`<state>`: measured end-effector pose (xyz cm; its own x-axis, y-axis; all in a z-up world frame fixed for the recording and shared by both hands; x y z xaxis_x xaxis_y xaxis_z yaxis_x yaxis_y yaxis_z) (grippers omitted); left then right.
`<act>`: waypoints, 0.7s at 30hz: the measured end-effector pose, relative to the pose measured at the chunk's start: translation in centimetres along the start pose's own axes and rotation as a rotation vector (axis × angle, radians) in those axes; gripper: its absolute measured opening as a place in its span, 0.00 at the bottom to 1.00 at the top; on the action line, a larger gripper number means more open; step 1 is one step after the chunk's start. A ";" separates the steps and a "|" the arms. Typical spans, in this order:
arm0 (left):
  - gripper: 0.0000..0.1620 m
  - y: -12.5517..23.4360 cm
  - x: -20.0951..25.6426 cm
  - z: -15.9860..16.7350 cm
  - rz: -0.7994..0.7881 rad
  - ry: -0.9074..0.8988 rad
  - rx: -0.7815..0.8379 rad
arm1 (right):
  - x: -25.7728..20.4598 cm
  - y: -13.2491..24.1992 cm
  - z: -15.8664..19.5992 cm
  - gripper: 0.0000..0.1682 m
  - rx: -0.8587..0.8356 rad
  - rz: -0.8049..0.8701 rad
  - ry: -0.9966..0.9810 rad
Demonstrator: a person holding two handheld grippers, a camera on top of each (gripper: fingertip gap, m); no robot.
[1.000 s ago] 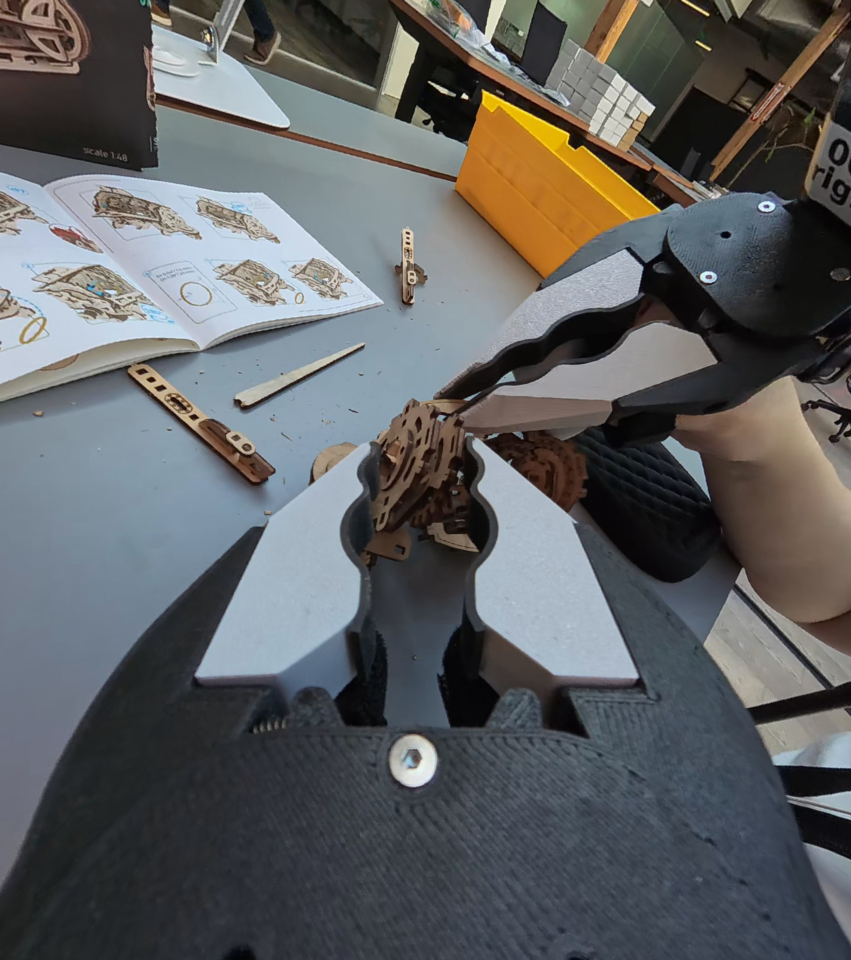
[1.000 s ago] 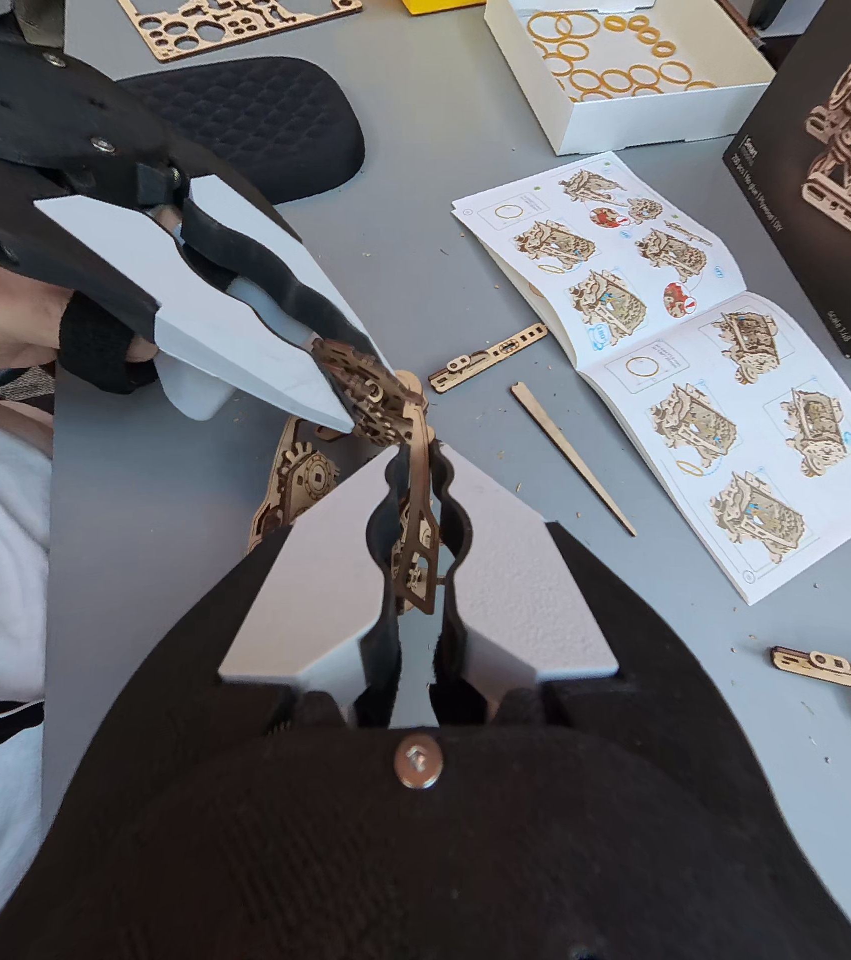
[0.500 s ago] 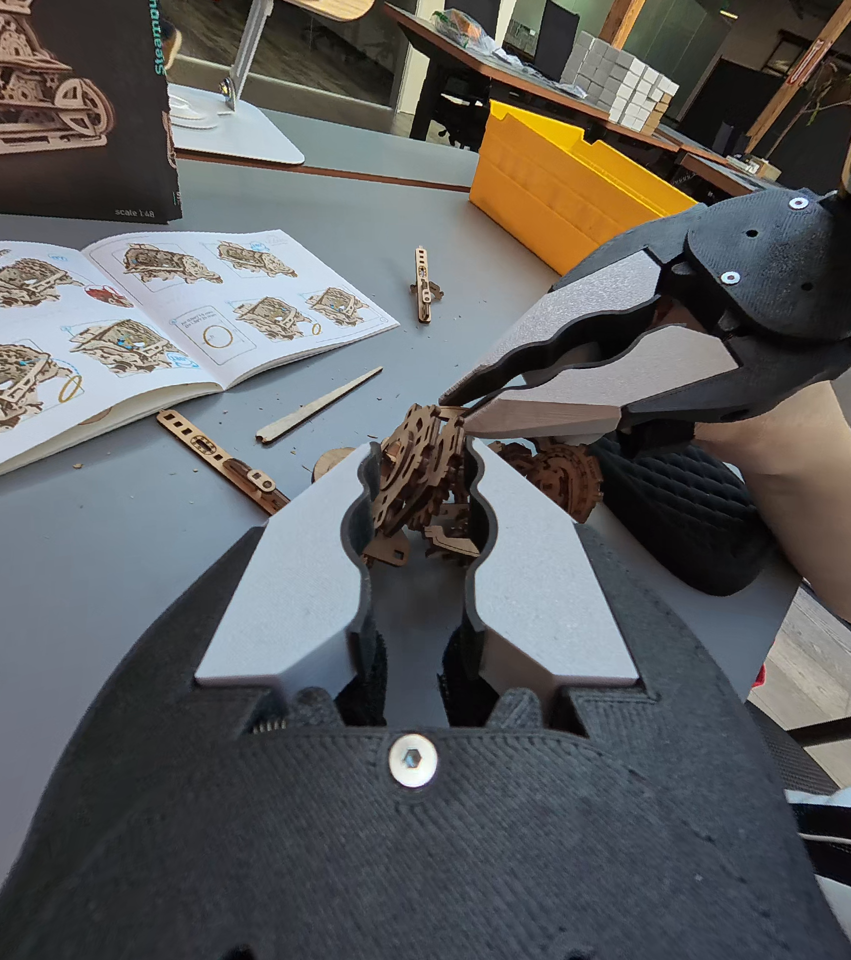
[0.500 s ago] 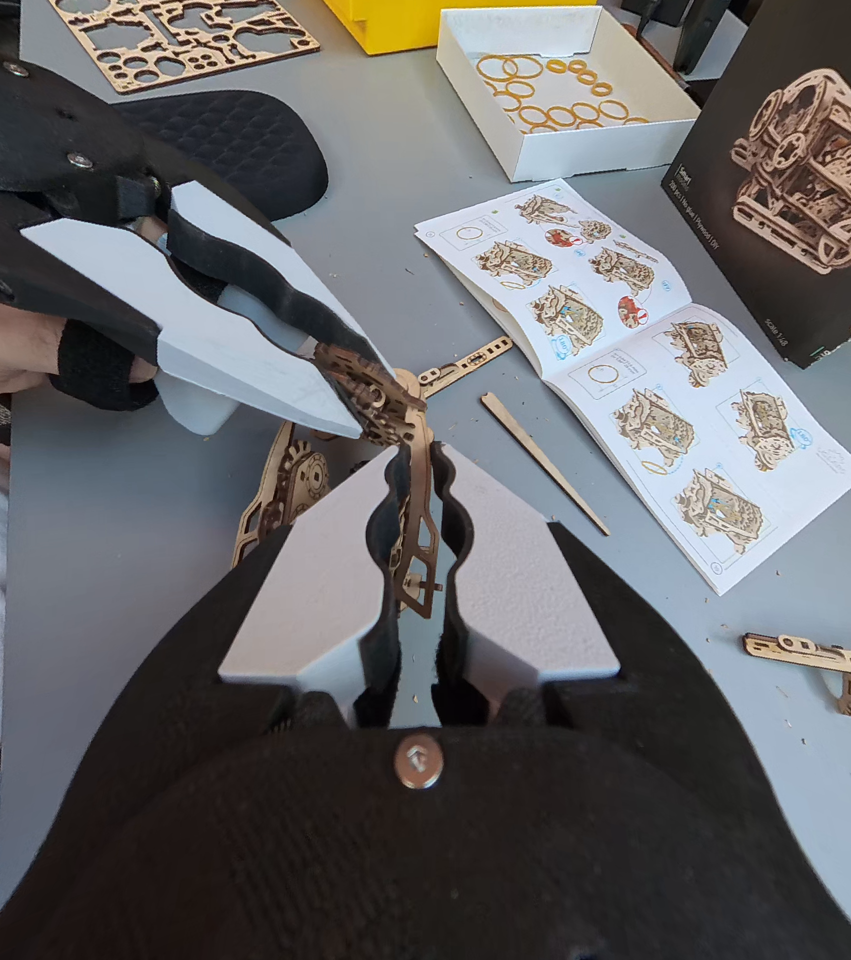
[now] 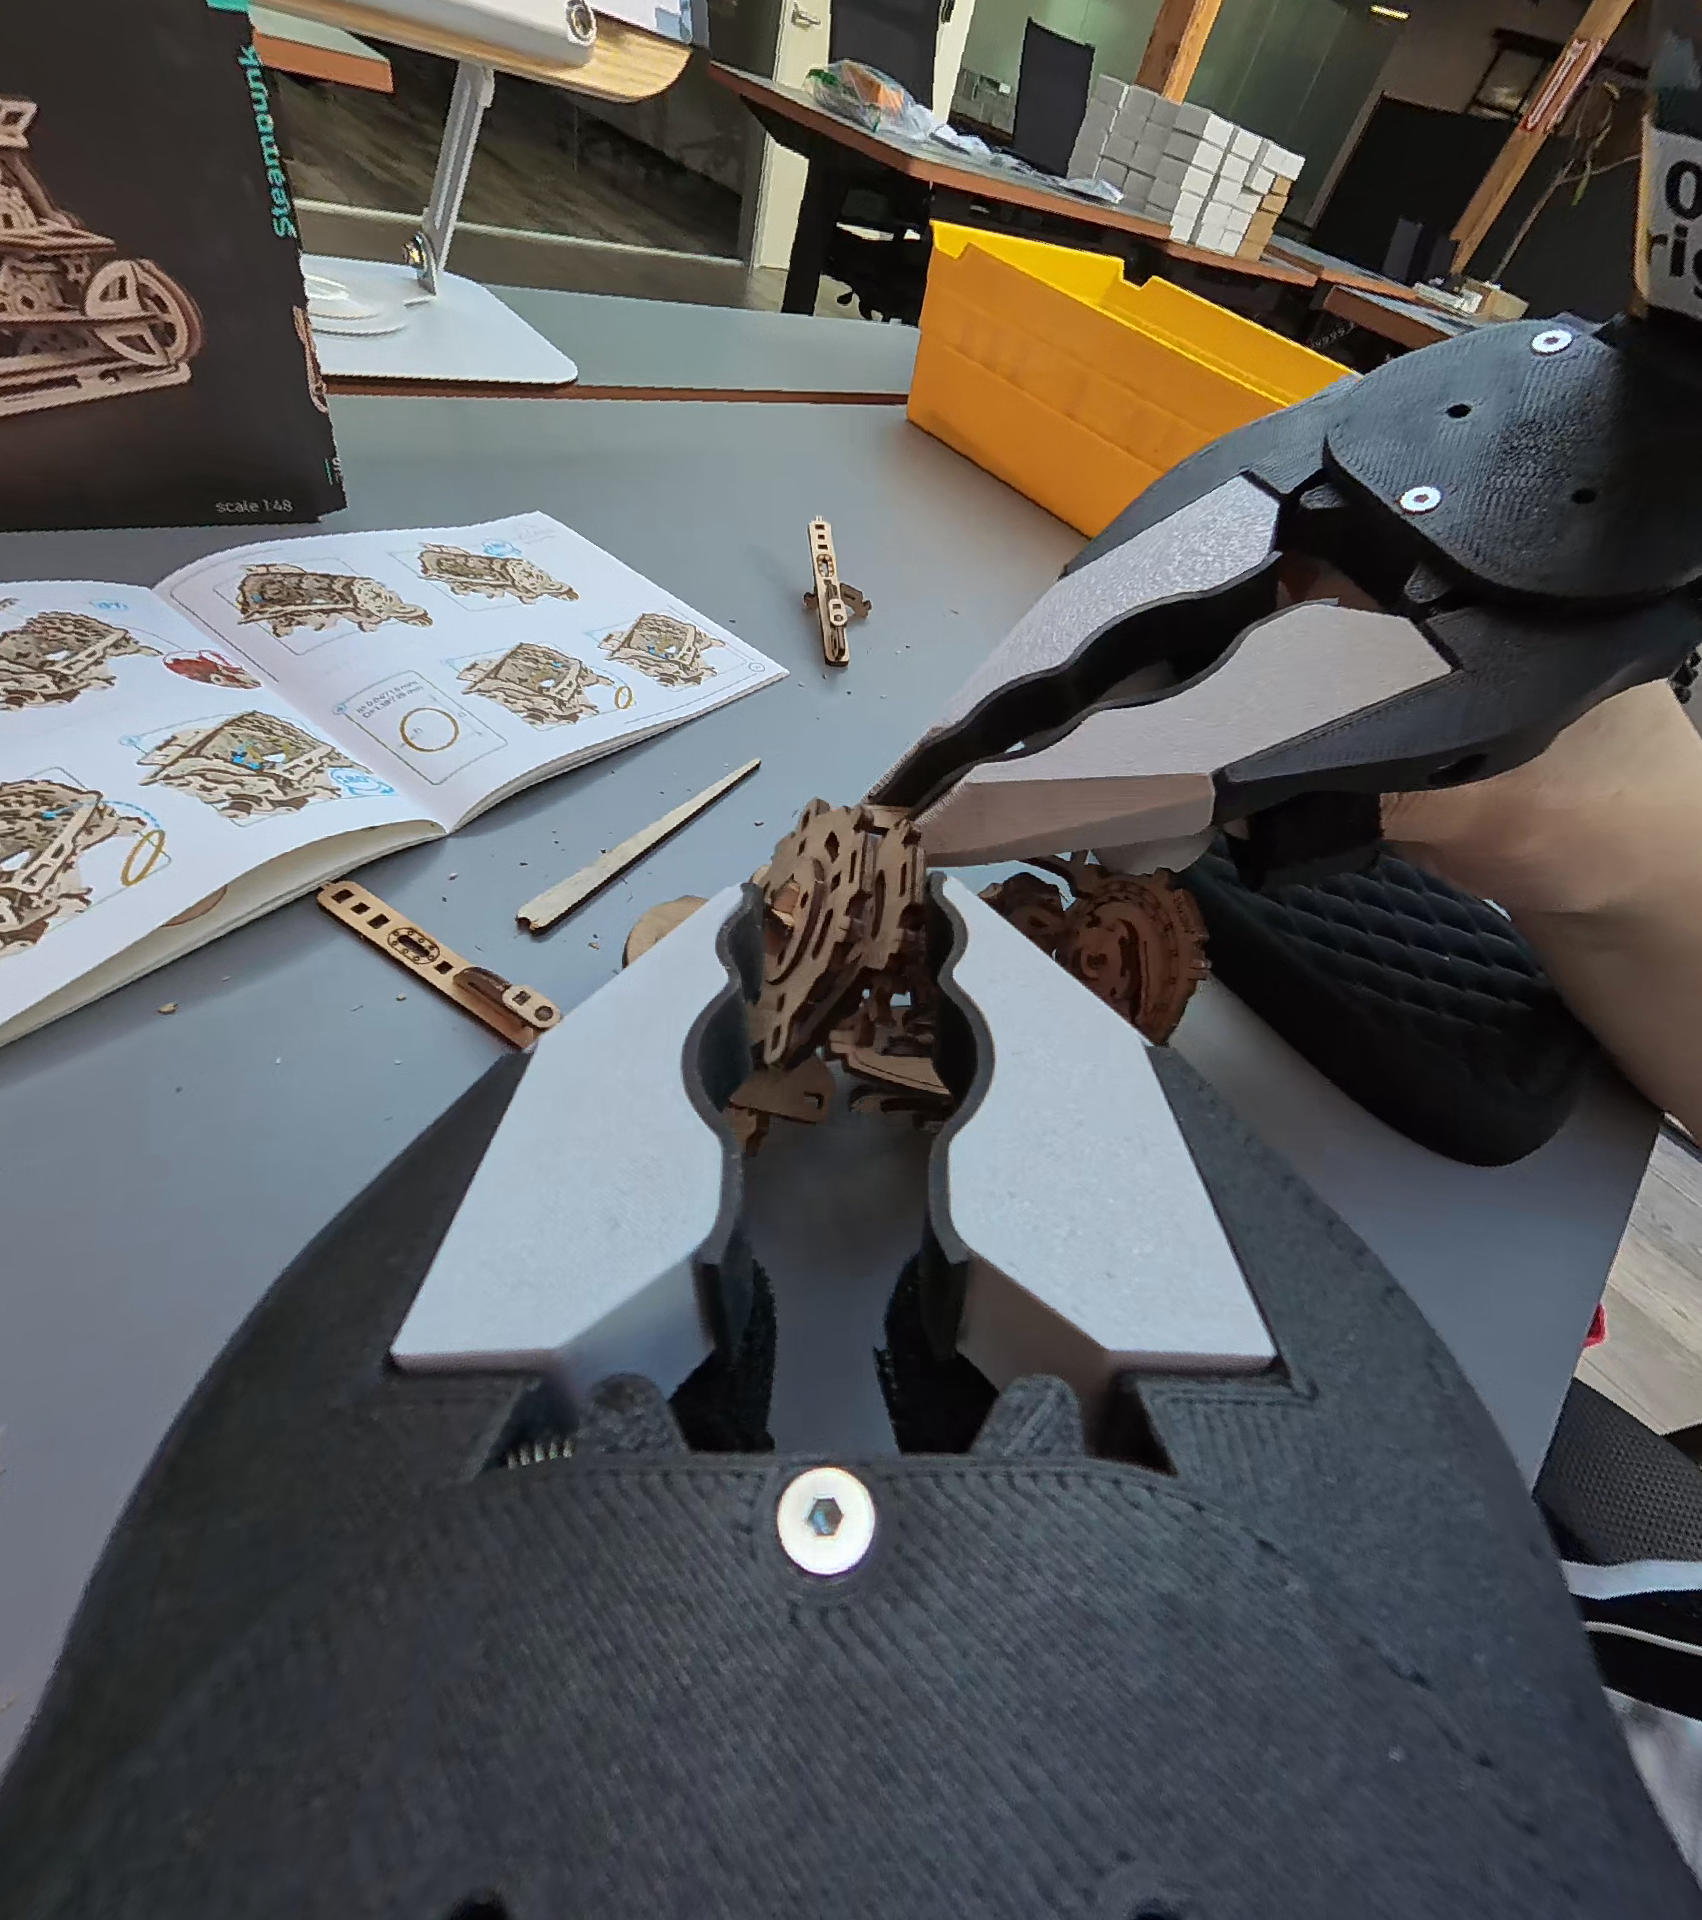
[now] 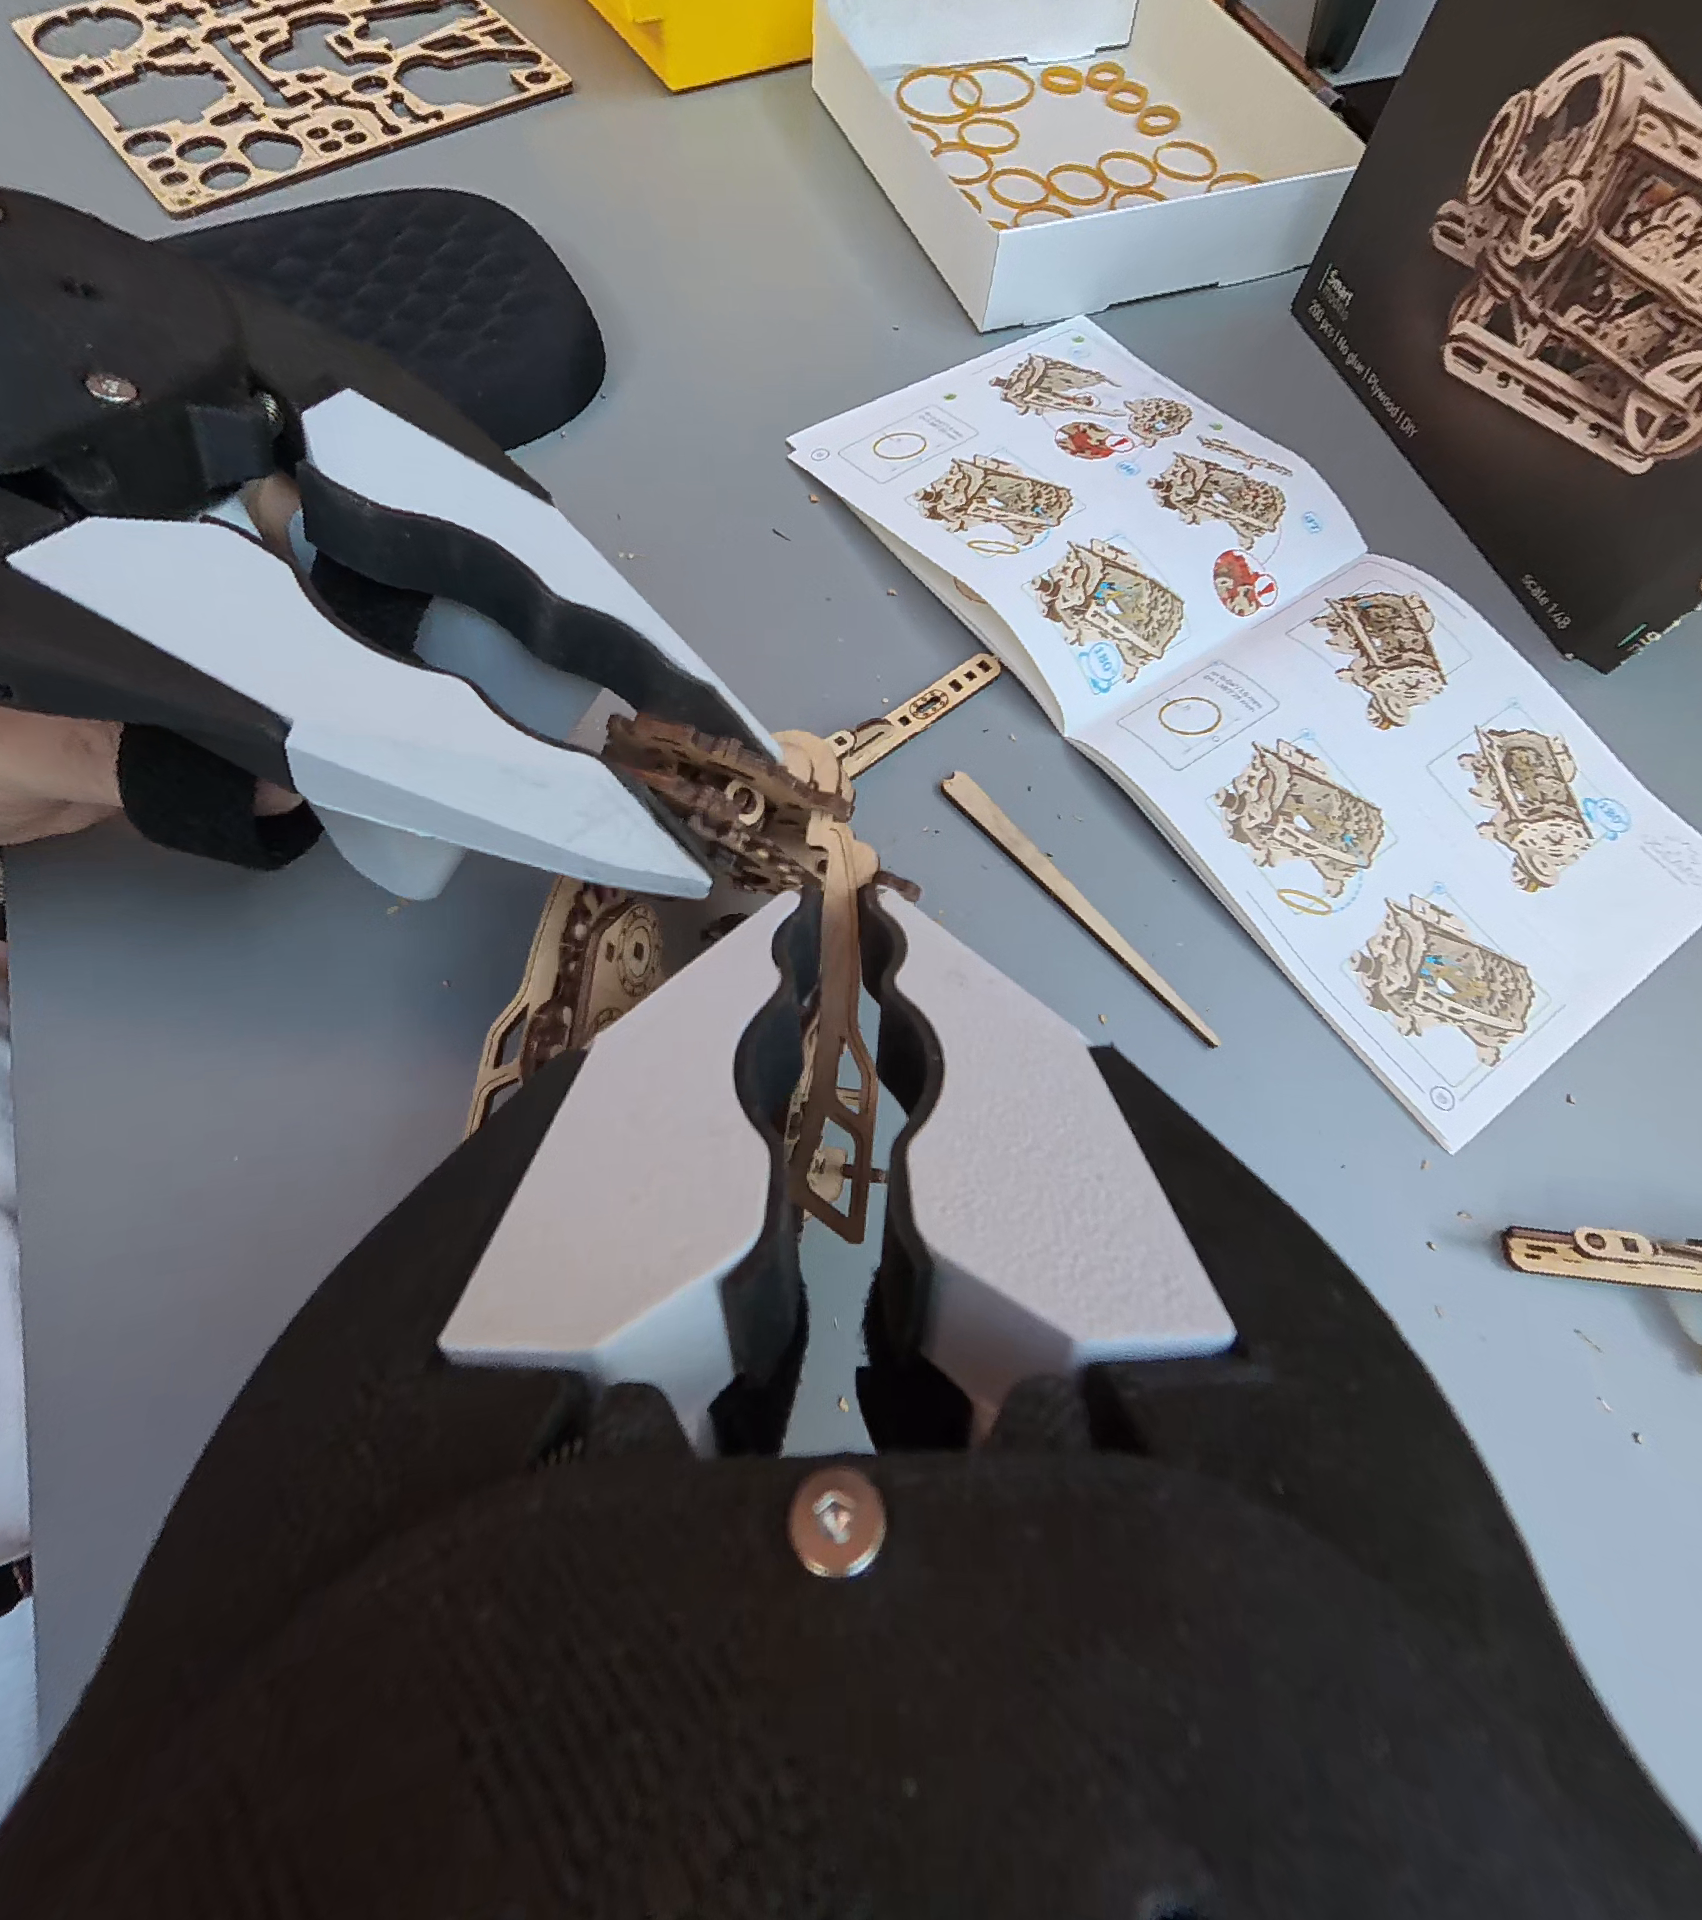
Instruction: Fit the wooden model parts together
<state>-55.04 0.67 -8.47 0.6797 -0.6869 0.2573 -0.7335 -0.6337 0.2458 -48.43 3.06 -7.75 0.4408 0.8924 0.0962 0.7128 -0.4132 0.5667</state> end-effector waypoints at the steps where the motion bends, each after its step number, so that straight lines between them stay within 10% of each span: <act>1: 0.18 -0.1 0.1 0.1 0.003 -0.004 -0.006 | 0.1 0.0 0.0 0.03 0.001 0.009 -0.004; 21: 0.24 -0.1 0.4 -0.9 0.096 -0.185 -0.039 | 0.2 0.4 0.1 0.03 0.025 0.010 0.018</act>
<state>-54.67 0.82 -7.52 0.5917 -0.7992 0.1058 -0.7913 -0.5507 0.2656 -48.03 3.09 -7.56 0.4381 0.8913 0.1170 0.7221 -0.4264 0.5447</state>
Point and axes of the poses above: each gripper's, where its closed fingertips meet, y back along the fingers, z out of its underside, x = y × z across the jaws, the point moved 4 cm from there along y, back along the fingers, and after that the axes turned 3 degrees about z, right-handed, at the moved point
